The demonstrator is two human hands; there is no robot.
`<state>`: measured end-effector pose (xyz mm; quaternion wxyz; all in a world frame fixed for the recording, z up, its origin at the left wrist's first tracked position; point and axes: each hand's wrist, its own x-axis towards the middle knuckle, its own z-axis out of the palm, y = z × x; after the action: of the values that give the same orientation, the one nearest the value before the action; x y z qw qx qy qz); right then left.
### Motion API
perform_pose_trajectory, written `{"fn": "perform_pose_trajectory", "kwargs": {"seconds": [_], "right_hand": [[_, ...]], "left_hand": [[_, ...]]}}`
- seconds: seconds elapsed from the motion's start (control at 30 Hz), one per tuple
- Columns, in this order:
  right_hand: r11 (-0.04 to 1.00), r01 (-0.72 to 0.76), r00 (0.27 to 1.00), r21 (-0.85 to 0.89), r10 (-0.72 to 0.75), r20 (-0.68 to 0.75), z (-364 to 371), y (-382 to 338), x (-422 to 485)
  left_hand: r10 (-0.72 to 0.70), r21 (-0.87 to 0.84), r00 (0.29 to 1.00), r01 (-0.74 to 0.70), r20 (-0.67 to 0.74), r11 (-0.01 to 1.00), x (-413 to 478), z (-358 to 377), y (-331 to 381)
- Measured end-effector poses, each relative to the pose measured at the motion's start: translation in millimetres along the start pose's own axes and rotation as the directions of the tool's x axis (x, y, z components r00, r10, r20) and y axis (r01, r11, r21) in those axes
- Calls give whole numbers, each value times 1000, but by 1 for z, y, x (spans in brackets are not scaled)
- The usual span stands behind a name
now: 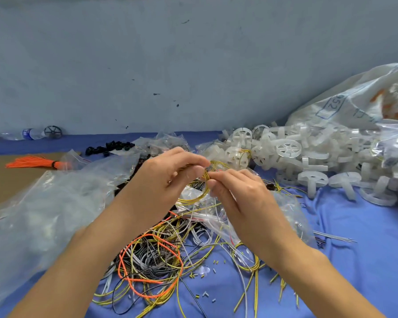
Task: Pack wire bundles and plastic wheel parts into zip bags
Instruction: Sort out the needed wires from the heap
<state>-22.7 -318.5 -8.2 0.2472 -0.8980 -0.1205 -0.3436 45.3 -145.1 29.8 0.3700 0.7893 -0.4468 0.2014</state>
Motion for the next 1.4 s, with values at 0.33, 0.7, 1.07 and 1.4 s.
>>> {"fn": "perform_pose_trajectory", "kwargs": {"seconds": [0.33,0.7,1.07,1.4], "right_hand": [[935,-156,979,320,188,-73,-7,9,3],[934,-240,960,265,270,-81,-20,26,1],[968,-160,976,194,125,180,-13,8,-4],[999,-29,975,-27,34,221,-9,-9,-12]], "left_hand": [[-217,52,975,214,47,975,-21,19,-16],[-207,164,975,217,-73,962,-19,3,-24],[-572,-652,819,458,45,604,-13,11,-24],[-516,-547,824,550,233,631,-20,10,-35]]}}
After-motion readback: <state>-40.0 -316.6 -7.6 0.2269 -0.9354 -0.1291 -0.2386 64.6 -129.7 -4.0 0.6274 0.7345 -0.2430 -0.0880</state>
